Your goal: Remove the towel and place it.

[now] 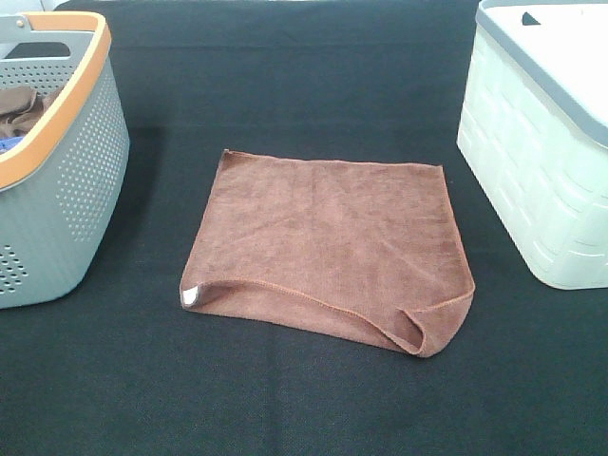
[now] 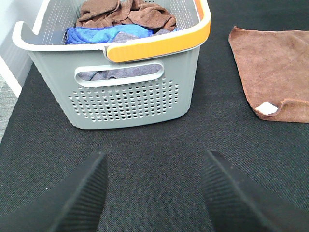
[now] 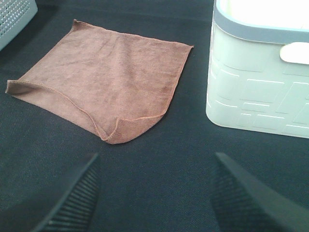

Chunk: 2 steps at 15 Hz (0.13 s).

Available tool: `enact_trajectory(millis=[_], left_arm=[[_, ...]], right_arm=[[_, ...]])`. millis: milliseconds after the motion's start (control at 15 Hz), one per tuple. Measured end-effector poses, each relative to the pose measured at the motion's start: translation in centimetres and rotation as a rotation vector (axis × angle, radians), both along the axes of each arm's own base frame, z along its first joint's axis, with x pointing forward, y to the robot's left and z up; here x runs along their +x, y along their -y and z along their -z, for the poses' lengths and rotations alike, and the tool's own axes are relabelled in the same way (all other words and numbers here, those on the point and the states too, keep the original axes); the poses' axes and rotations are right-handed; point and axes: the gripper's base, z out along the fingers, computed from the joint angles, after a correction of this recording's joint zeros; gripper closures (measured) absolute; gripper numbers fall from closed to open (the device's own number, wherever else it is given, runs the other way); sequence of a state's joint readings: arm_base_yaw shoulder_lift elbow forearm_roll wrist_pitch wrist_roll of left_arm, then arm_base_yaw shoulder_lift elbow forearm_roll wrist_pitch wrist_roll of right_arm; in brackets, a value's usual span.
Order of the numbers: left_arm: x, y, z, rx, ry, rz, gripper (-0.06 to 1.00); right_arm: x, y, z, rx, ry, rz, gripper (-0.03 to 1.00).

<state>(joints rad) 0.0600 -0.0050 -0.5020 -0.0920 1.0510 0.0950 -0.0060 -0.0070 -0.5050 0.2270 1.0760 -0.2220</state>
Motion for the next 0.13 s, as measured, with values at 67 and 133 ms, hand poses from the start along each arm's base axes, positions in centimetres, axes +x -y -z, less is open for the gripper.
enact_trajectory(millis=[67, 133], left_arm=[[0.00, 0.00, 0.00, 0.000, 0.000, 0.000, 0.38], [0.00, 0.00, 0.00, 0.000, 0.000, 0.000, 0.38]], right_arm=[[0.00, 0.00, 0.00, 0.000, 0.000, 0.000, 0.35], [0.00, 0.00, 0.00, 0.000, 0.000, 0.000, 0.35]])
